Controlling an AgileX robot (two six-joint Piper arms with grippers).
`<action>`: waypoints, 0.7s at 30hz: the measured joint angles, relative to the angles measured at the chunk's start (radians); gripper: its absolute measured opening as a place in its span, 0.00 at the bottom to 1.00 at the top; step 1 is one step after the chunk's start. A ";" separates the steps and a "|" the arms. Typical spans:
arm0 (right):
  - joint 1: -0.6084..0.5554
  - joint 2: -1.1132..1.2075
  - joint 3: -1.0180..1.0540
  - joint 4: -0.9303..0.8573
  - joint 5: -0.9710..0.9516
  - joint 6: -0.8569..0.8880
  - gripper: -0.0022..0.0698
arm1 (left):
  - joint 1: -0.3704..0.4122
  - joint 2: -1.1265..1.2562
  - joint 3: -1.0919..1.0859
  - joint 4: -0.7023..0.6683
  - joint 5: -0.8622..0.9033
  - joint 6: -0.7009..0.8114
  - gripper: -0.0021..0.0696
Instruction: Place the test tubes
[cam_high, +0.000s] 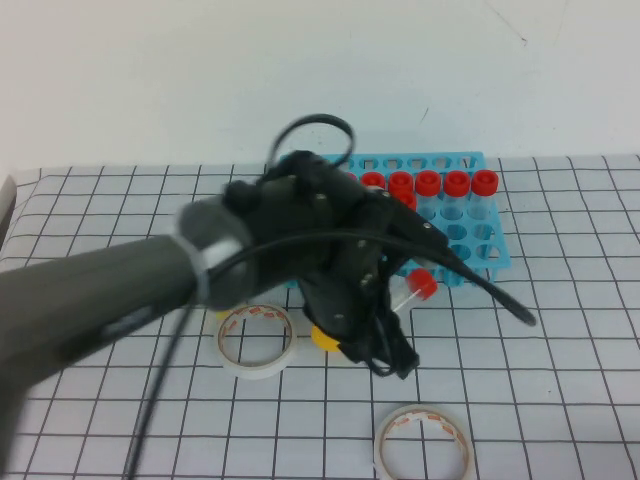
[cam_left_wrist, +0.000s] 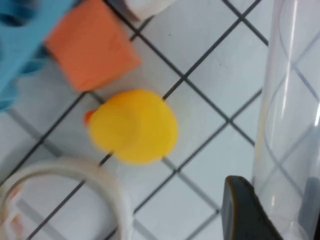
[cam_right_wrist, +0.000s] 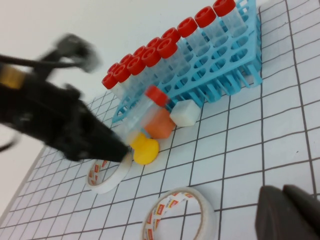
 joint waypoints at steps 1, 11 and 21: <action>0.000 0.000 0.000 0.002 0.000 0.000 0.03 | 0.000 -0.036 0.032 0.002 -0.011 0.000 0.33; 0.000 0.000 0.000 0.042 -0.024 0.000 0.03 | 0.000 -0.428 0.510 0.007 -0.290 -0.071 0.33; 0.000 0.000 0.000 0.240 -0.038 -0.171 0.03 | 0.000 -0.646 0.849 0.007 -0.719 -0.214 0.33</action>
